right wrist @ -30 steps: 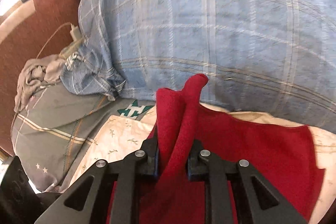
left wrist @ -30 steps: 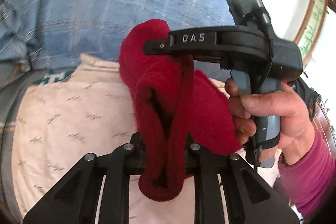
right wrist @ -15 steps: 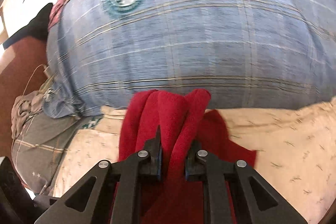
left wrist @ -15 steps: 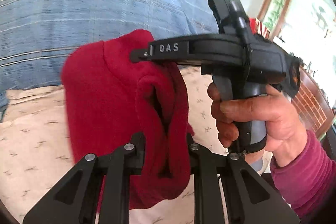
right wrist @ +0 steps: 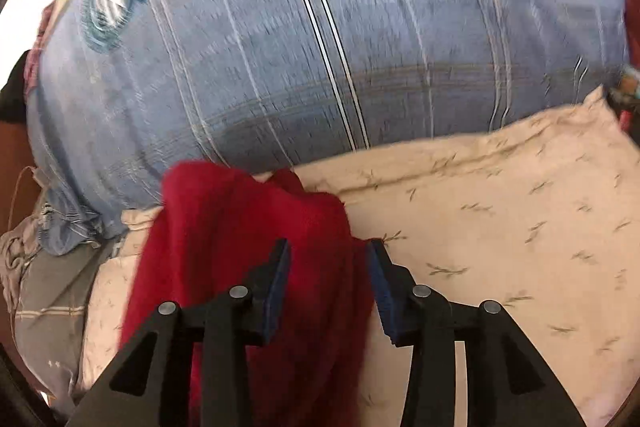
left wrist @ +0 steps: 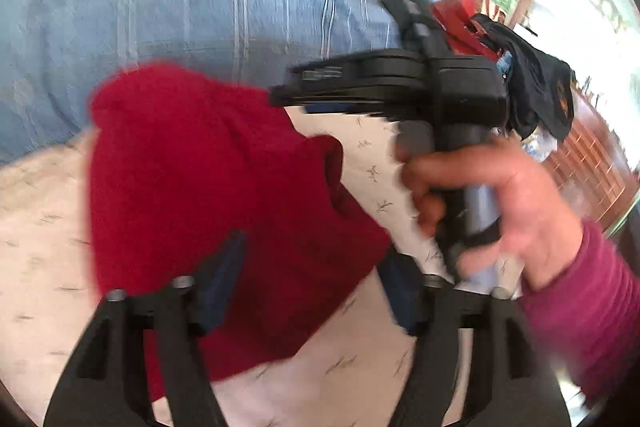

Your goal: Fold small clothes

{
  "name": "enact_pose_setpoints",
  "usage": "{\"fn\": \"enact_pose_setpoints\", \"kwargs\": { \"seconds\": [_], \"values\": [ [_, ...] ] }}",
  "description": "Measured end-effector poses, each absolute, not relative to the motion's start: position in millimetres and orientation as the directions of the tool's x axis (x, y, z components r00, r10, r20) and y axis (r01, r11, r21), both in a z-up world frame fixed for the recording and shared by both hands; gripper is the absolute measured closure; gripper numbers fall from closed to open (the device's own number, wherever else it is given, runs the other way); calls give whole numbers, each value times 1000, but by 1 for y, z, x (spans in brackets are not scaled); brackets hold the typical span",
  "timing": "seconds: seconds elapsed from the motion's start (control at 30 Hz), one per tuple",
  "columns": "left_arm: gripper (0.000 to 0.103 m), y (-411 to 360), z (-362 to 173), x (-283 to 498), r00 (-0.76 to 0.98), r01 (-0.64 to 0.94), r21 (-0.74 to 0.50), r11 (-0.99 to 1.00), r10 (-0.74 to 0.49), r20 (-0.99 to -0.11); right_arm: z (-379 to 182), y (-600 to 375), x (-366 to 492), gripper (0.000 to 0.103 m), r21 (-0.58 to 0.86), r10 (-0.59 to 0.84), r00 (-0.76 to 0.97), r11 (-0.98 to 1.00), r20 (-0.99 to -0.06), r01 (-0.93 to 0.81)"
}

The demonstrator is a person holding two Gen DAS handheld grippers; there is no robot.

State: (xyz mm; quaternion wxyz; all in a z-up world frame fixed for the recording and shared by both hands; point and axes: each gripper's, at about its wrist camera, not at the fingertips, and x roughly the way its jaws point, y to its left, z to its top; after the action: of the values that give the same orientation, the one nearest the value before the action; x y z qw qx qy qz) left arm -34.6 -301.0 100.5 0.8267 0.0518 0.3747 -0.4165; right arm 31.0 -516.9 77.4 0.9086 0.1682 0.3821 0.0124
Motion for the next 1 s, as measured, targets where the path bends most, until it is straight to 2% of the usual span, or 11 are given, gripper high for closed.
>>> {"fn": "enact_pose_setpoints", "kwargs": {
  "seconds": [0.07,0.2,0.33,0.43,0.53,0.6,0.67,0.7,0.73,0.77,1.0],
  "values": [
    [30,-281,109,-43,436,724,-163,670,-628,-645,98,-510,13,61,302,177,728,952,-662,43],
    [29,-250,107,-33,564,621,-73,780,-509,-650,122,-468,-17,61,260,270,727,957,-631,-129],
    [29,-238,79,-18,530,556,-123,822,-464,-710,110,-436,-31,66,196,283,679,959,-677,-204],
    [29,-238,60,-15,505,538,-145,830,-455,-734,85,-441,-35,67,161,228,643,973,-731,-163],
    [27,-233,47,-18,477,530,-197,825,-483,-734,66,-454,-32,73,160,209,602,978,-770,-136],
    [27,-232,50,-18,484,526,-206,825,-489,-726,78,-460,-30,69,200,238,600,971,-764,-129],
    [28,-233,50,-19,494,529,-200,825,-491,-718,101,-459,-25,64,207,241,651,970,-720,-131],
    [28,-232,50,-19,494,530,-200,824,-492,-717,116,-454,-18,60,181,225,695,974,-683,-138],
    [27,-230,49,-19,492,529,-206,823,-496,-716,122,-451,-13,50,169,218,712,976,-667,-141],
    [27,-229,48,-19,488,525,-218,822,-501,-714,128,-445,-2,48,158,217,727,976,-652,-149],
    [27,-225,44,-17,478,516,-255,818,-522,-707,99,-386,91,53,39,165,637,977,-753,-207]
  ]
}}
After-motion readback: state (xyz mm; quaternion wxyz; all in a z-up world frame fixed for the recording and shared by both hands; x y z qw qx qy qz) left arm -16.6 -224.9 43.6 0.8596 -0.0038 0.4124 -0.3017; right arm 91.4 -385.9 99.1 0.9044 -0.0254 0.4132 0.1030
